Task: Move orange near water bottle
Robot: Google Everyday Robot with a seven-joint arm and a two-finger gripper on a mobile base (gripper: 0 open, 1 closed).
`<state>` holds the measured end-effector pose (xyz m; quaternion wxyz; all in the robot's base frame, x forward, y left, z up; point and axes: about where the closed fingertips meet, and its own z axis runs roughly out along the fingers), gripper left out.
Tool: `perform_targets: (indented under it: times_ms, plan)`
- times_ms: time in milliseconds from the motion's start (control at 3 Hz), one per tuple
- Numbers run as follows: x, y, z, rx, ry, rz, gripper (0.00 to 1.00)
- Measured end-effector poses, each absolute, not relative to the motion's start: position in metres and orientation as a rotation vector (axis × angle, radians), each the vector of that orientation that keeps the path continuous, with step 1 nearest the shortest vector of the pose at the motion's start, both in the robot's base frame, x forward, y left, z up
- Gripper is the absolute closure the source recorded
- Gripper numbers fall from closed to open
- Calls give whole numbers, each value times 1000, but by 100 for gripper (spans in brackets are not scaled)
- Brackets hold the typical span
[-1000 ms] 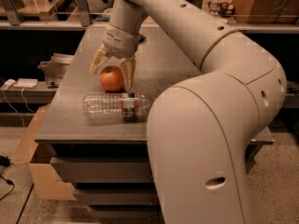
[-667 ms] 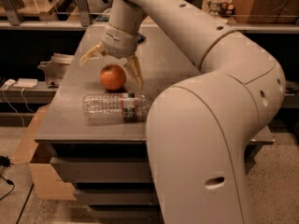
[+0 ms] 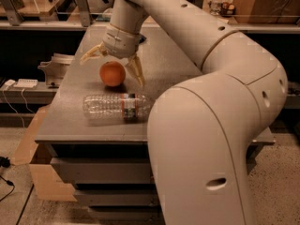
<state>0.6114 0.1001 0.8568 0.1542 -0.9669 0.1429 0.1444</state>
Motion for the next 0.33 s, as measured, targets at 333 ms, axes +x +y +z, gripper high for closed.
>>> perform_targets:
  times_ms: [333]
  plan:
    - [611, 100, 857, -2771, 410, 414, 0]
